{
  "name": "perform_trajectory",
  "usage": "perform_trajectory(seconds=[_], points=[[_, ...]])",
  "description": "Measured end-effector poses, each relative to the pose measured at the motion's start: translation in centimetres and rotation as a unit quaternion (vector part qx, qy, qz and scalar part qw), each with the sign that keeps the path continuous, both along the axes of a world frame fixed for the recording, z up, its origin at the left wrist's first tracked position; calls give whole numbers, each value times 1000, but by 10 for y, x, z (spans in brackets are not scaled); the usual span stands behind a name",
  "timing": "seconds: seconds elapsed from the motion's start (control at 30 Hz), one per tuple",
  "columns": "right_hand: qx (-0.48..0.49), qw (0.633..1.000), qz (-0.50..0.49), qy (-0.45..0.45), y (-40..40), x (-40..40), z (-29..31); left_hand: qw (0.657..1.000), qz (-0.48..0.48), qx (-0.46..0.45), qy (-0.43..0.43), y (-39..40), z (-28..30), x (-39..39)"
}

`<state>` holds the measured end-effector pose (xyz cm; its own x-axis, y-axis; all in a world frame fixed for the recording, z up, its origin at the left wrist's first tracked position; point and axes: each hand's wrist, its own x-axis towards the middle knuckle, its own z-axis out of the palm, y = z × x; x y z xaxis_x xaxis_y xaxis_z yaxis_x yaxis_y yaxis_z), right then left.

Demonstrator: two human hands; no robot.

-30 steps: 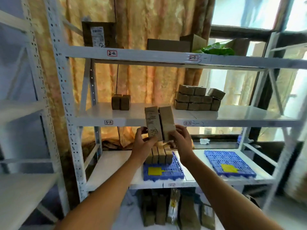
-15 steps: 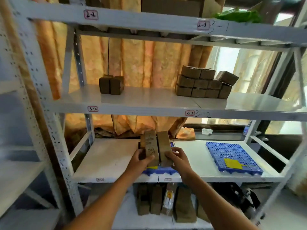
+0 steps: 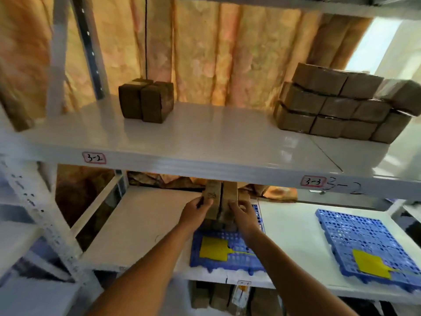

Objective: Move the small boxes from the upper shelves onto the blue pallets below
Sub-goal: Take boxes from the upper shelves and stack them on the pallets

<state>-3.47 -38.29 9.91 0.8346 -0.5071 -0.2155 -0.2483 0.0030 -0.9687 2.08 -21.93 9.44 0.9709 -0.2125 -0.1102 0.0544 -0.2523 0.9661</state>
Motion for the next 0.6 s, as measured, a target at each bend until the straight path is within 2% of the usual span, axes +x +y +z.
perform_trajectory(seconds=[0.17,0.3,0.37,0.6], points=[[-36,999,6,30,-16,49,-4,998,46,50,-16,-17,-9,37],[-95,992,57,65,-19,62,-10,994,37,99,17,-20,-26,49],[-87,991,68,80,-17,65,-16,990,42,130,32,-20,-34,53],[-69,992,69,83,-21,69,-22,991,31,118,61,-17,-37,55]])
